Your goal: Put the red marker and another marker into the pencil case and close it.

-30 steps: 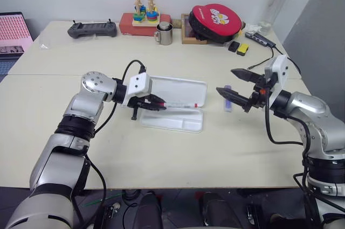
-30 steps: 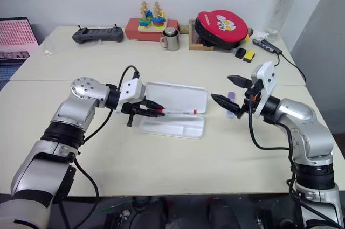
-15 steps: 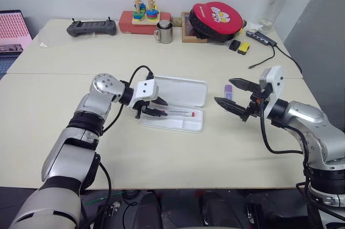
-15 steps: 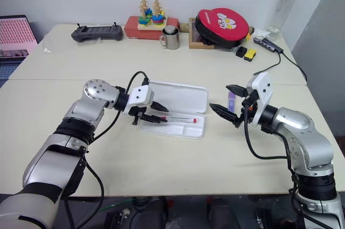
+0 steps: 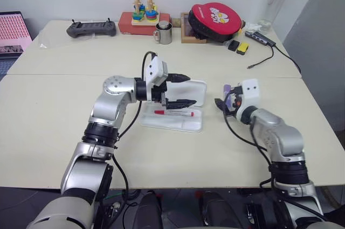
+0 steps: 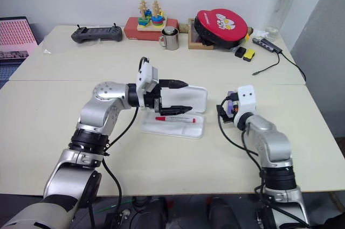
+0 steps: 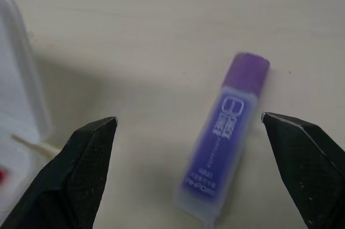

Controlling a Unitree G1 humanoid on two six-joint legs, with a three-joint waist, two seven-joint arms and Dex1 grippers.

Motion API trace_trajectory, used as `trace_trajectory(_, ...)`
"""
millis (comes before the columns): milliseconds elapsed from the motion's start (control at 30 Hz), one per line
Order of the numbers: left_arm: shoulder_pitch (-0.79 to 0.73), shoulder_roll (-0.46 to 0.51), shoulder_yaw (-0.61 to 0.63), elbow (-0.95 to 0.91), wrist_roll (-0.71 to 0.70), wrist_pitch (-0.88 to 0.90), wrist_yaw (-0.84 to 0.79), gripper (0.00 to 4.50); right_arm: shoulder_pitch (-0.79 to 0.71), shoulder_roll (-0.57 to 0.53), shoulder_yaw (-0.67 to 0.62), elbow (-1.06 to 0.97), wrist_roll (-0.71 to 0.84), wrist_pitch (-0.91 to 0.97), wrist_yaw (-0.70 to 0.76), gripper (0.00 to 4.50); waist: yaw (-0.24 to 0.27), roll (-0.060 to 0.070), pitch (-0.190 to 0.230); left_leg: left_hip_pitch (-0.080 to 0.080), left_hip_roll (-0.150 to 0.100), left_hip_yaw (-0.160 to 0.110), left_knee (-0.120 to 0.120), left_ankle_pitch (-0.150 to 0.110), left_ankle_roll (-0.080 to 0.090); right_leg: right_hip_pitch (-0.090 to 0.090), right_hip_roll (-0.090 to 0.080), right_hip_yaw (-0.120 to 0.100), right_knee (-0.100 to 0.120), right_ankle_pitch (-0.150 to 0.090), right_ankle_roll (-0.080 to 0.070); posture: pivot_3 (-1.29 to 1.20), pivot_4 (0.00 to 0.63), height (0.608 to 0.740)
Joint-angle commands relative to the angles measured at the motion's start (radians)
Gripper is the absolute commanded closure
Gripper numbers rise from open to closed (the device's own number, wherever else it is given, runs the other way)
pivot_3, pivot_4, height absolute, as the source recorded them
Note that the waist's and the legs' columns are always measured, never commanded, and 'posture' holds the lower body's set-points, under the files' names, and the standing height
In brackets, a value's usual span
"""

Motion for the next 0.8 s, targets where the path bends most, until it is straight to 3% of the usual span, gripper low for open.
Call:
trace_trajectory(33,0.01,-0.02,0.021,-0.111,-0.041,0.052,0.056,0.06,-0.02,-0.003,0.017,0.022,-0.08,-0.001,-0.069,0.0,0.0,0.0,0.0,0.0,0.0,0.0,0.001,0.0,0.0,0.0,0.0,0.0,0.001,0.0,0.0,0.0,0.15,0.74)
trace_trajectory(167,0.015,-0.049,0.029,-0.152,-0.057,0.069,0.105,0.06,-0.026,0.038,-0.01,0.057,-0.078,-0.014,-0.091,0.0,0.001,0.0,0.0,0.0,0.0,0.0,0.006,0.0,0.0,0.001,0.0,0.0,0.003,0.0,0.0,0.0,0.15,0.74)
trace_trajectory(233,0.016,-0.053,0.025,-0.161,-0.054,0.071,0.113,0.0,-0.031,0.036,-0.008,0.062,-0.096,-0.022,-0.101,0.28,-0.001,0.0,0.0,0.0,0.0,0.0,0.009,0.0,0.0,0.002,0.0,0.001,0.003,0.0,0.001,0.0,0.15,0.74)
trace_trajectory(667,0.006,-0.083,0.026,-0.144,-0.04,0.047,0.194,0.0,-0.041,0.03,-0.023,0.042,-0.098,-0.027,-0.083,3.39,-0.001,0.0,0.0,-0.001,0.0,0.0,0.012,0.0,0.001,0.002,0.0,0.002,0.003,0.0,0.005,0.0,0.15,0.74)
trace_trajectory(800,0.012,-0.023,0.078,-0.147,-0.056,0.077,0.2,0.0,-0.098,0.016,-0.072,0.009,-0.069,-0.17,-0.047,3.4,-0.002,0.001,0.0,-0.001,0.0,0.0,0.012,0.0,0.001,0.002,0.0,0.002,0.003,0.0,0.006,0.0,0.15,0.74)
